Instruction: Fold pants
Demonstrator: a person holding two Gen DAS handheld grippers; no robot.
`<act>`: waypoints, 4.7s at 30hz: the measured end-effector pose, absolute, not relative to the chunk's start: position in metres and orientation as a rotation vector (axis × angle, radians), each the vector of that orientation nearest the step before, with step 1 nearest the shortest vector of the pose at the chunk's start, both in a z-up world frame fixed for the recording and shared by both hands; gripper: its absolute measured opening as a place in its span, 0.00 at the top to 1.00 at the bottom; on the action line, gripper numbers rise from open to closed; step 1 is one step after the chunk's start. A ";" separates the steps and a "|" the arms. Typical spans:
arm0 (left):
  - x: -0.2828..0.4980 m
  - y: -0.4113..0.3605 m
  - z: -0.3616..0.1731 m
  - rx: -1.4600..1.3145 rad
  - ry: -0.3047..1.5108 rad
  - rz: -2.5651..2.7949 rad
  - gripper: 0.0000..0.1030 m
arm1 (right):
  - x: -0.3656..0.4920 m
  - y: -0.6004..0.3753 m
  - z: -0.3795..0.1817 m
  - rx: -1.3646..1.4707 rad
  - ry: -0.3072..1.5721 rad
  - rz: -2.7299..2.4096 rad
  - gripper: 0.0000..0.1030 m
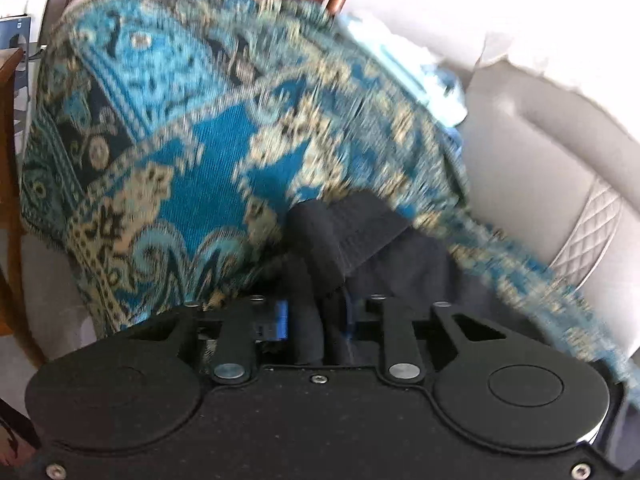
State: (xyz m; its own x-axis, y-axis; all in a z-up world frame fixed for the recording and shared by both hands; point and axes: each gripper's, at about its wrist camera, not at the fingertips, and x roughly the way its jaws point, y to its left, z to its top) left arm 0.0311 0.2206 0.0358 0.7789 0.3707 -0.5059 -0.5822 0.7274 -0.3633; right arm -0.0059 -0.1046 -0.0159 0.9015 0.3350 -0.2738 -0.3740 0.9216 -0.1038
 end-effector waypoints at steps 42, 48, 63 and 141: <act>0.062 -0.050 0.109 -0.101 0.550 -0.376 0.57 | -0.032 -0.272 0.008 0.309 0.237 -0.054 0.03; 0.059 -0.023 0.071 -0.066 0.659 -0.207 0.72 | -0.013 -0.252 0.006 0.275 0.321 0.027 0.17; 0.058 -0.030 0.061 -0.020 0.655 -0.211 0.89 | -0.003 -0.234 0.013 0.207 0.193 -0.104 0.77; -0.003 -0.047 0.047 0.139 0.677 -0.258 0.52 | 0.098 -0.336 0.028 0.038 0.595 0.173 0.11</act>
State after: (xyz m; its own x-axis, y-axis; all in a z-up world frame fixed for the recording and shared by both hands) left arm -0.0033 -0.0469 0.0472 0.7496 -0.1900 -0.6341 0.2801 0.9590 0.0438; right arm 0.0976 -0.3365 0.0283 0.8142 0.1734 -0.5540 -0.1513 0.9848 0.0858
